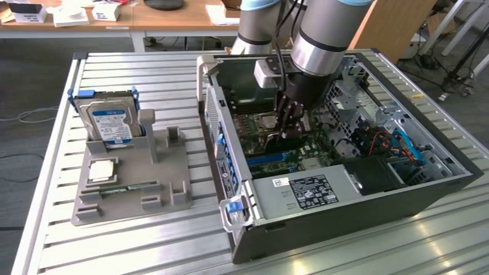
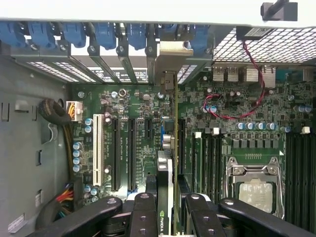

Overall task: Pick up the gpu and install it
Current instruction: 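Insert the gpu into the slot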

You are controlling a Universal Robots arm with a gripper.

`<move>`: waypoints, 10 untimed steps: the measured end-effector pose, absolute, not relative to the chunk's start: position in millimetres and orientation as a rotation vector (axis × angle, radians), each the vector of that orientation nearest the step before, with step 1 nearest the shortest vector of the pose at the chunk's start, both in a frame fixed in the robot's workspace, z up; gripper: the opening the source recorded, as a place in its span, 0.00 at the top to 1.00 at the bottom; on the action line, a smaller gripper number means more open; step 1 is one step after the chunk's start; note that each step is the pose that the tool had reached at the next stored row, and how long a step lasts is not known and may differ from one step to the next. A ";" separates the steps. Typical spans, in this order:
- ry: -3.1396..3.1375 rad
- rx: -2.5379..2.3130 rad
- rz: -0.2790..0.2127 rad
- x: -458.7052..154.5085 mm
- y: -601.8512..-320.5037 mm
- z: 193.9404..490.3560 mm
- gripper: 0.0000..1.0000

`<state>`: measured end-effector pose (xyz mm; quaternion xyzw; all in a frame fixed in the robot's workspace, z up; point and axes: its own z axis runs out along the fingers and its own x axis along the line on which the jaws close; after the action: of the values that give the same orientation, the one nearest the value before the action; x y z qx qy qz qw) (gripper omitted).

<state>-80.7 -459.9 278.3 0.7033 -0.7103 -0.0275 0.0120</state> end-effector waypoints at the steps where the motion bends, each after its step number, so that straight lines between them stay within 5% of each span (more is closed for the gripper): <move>1: -2.215 2.193 -0.086 -80.8 -459.9 277.5 0.73; 10: -2.215 2.192 -0.086 -81.5 -459.9 274.5 0.73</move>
<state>-81.5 -459.9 274.5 0.7032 -0.7104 -0.0275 0.0120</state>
